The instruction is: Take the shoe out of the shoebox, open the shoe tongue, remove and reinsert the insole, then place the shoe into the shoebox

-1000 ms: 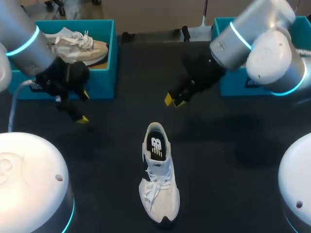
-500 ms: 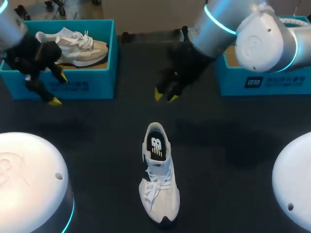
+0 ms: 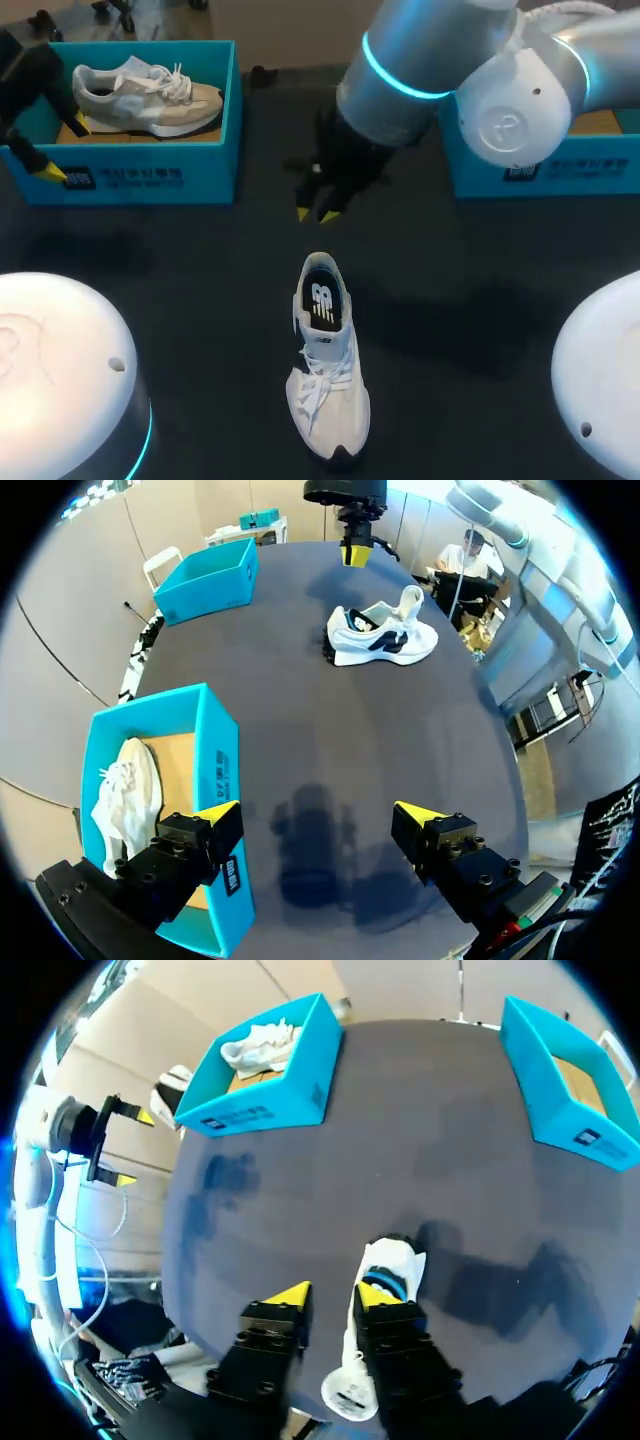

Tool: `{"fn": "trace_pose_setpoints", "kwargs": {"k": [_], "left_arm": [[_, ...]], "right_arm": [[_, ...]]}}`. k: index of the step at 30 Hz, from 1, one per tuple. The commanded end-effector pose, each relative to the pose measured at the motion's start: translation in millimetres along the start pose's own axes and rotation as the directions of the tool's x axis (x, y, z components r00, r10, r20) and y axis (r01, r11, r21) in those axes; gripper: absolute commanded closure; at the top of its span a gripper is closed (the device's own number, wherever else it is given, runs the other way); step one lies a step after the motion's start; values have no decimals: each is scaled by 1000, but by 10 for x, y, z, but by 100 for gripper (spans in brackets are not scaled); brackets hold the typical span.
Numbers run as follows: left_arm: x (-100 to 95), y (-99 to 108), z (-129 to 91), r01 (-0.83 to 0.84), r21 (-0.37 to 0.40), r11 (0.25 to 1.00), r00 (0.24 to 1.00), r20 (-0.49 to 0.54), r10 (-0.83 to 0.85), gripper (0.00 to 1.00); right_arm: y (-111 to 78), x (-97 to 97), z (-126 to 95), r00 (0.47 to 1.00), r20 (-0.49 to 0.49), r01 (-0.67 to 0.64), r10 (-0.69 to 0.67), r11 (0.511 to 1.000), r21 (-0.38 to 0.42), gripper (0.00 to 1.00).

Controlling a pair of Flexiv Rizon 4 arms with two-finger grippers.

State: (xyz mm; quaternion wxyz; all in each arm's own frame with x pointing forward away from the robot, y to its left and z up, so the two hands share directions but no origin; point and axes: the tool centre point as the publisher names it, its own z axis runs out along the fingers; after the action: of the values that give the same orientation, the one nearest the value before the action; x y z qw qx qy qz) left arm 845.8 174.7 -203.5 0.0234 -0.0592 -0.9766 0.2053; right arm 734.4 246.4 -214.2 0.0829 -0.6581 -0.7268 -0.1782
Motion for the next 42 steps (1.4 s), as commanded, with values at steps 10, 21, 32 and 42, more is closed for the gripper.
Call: {"fn": "trace_pose_setpoints", "kwargs": {"k": [10,21,32,42], "left_arm": [[-30,-5,9,-1,-2,1000,1000,-7,1,0],[-30,-5,9,-1,-2,1000,1000,-7,1,0],[-30,-5,9,-1,-2,1000,1000,-7,1,0],[-30,-5,9,-1,-2,1000,1000,-7,1,0]], "right_arm": [[-265,378,418,922,248,-211,296,924,-320,100],[-265,378,418,922,248,-211,296,924,-320,100],[-571,207,471,834,502,39,227,885,-465,100],[-606,147,507,829,514,48,223,885,-463,100]]}}
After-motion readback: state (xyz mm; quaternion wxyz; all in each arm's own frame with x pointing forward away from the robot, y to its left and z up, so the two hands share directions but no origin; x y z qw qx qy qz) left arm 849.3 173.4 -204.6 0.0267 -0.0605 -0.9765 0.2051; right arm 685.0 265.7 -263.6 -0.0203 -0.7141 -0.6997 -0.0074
